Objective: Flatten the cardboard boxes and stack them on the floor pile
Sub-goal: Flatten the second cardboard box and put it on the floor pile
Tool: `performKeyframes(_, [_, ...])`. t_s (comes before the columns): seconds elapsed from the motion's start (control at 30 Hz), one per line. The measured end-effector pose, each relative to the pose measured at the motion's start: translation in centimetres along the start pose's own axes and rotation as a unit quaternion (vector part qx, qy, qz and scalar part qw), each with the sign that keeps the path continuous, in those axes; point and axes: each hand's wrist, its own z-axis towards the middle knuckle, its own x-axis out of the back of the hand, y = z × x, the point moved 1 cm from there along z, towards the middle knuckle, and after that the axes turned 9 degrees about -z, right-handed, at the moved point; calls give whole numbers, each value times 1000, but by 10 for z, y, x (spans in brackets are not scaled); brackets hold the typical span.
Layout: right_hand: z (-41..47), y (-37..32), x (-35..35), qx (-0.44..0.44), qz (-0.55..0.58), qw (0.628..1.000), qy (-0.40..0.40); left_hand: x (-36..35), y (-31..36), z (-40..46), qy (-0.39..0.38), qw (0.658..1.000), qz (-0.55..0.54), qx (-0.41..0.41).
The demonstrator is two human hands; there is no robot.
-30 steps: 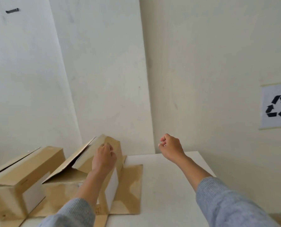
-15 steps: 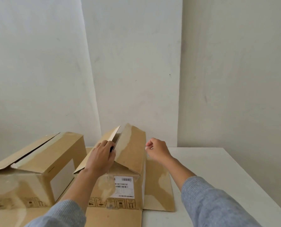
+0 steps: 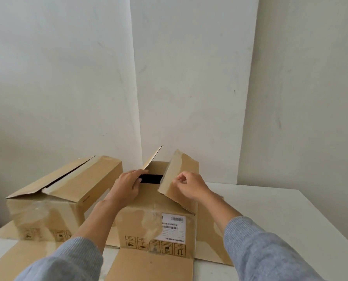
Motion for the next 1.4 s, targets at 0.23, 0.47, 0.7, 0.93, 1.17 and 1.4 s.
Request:
performKeyframes(0.23, [7,-44,-21,-158,-114,981,15,27,-6,-5,54,990,-132,-4])
performKeyframes(0.47, [-26,-45,3,-213,-92,956,182,61,17,9,80,962,-261,-32])
performKeyframes(0.7, [-55,-22,52,-201,-55,895,395,67,85,22,65,925,-354,-123])
performKeyframes(0.93, [-95,20,92,-164,92,872,453,63,126,37,51,923,-329,-191])
performKeyframes(1.17, [-116,79,61,-186,-33,924,331,27,125,26,28,928,-325,-180])
performKeyframes(1.4, [-111,110,51,-105,-260,920,274,12,124,24,15,930,-330,-164])
